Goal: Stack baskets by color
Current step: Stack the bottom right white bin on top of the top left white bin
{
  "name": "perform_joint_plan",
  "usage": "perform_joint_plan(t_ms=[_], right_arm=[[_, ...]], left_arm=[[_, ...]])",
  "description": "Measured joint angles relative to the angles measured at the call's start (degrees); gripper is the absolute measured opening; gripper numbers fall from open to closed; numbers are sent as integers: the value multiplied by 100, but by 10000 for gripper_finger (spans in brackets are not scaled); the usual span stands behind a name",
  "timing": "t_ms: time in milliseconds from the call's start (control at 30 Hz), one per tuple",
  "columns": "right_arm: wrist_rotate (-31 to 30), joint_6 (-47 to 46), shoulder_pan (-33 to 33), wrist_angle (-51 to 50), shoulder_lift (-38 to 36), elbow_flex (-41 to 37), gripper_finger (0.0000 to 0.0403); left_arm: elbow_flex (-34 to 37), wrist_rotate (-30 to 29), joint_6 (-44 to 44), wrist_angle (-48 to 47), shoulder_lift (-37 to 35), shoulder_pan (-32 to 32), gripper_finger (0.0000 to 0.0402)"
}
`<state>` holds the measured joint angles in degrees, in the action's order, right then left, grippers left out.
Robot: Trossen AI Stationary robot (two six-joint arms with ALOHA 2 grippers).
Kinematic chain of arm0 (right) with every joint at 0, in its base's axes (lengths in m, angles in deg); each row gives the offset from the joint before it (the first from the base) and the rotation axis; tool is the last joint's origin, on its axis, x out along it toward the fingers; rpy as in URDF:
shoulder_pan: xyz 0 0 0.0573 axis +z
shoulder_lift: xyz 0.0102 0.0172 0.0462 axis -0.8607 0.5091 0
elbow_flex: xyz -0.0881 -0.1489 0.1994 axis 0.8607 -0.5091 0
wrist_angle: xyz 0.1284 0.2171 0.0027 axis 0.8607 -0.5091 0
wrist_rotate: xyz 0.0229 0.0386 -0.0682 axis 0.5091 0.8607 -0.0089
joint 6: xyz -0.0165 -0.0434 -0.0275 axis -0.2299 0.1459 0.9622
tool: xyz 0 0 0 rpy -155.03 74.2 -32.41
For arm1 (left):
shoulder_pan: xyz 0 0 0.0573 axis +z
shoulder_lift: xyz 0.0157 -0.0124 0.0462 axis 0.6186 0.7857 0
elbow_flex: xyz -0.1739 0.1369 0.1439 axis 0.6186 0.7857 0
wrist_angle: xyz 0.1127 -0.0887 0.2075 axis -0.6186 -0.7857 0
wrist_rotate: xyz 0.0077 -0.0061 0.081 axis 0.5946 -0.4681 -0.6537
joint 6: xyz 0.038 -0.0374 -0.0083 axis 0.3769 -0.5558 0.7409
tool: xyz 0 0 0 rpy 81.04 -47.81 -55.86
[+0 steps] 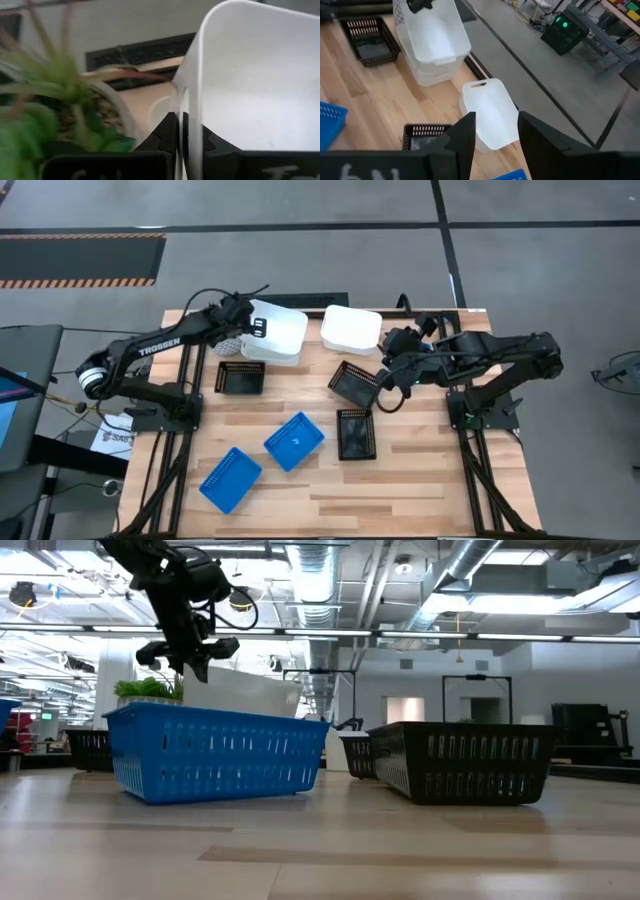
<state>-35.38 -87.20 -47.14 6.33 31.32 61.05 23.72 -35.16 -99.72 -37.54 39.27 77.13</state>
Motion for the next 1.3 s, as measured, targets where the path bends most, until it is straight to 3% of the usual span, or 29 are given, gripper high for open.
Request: perform_joint_plan(t_ms=[567, 800, 1300], right_arm=[[-1, 2, 7, -76, 102, 4, 162], [2, 2, 11, -76, 102, 4, 160], [6, 7, 11, -124, 102, 4, 157]], left_arm=[[55, 148, -125, 41, 0, -7, 0], [55, -254, -195, -210, 0, -5, 0], [55, -79, -318, -231, 0, -11, 0]])
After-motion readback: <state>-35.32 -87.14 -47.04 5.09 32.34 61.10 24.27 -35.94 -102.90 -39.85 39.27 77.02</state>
